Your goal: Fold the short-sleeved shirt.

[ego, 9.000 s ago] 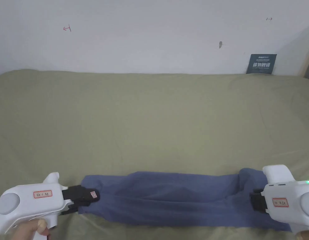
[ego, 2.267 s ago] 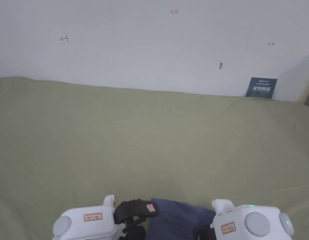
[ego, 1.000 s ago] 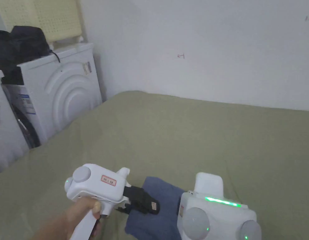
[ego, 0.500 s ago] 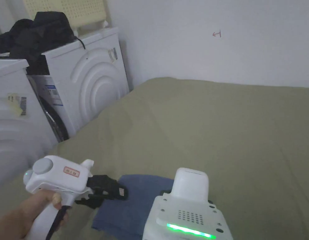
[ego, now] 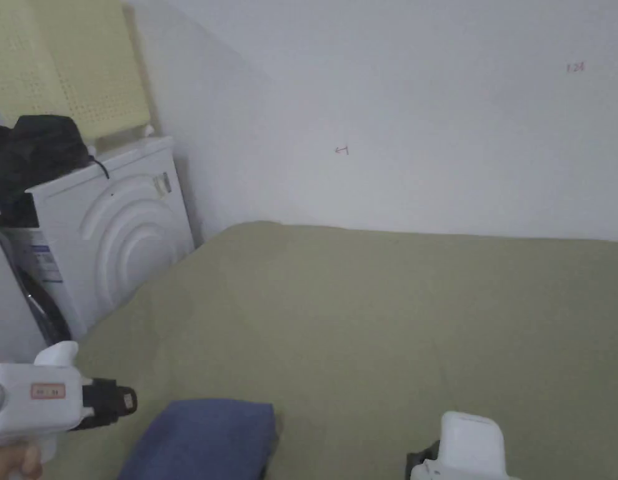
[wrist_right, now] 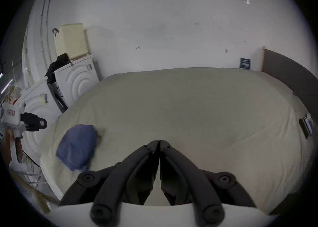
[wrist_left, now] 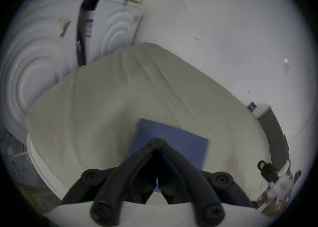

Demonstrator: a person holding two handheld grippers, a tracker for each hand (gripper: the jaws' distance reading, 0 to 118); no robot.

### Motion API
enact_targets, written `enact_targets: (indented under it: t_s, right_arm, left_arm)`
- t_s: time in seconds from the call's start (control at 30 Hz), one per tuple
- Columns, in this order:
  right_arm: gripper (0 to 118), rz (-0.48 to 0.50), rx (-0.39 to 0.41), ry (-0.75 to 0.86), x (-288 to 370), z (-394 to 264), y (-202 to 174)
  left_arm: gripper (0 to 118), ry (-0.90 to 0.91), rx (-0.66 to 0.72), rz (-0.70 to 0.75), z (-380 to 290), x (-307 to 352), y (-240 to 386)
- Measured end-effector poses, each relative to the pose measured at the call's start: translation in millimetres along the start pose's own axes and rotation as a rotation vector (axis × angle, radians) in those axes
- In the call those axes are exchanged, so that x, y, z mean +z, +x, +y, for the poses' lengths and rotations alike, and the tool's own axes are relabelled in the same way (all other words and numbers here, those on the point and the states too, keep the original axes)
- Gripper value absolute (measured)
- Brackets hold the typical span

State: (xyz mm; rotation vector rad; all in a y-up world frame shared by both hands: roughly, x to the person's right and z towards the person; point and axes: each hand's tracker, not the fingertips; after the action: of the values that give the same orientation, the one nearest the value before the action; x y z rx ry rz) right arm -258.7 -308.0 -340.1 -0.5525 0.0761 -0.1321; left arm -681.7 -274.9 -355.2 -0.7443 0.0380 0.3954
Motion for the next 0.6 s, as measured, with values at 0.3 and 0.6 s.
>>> enact_targets:
  t_s: [0.3,0.6]
  right_arm:
    - [7,-0.096,-0.011,0.091,62.6,13.2,169.9]
    - [7,-0.218,0.042,0.186,106.9,5.5,281.6]
  left_arm:
    - [0,0.195,-0.212,-0.031,-127.8,-9.9,229.7]
    - [0,0.410,-0.341,-0.062,-220.8,23.7,376.7]
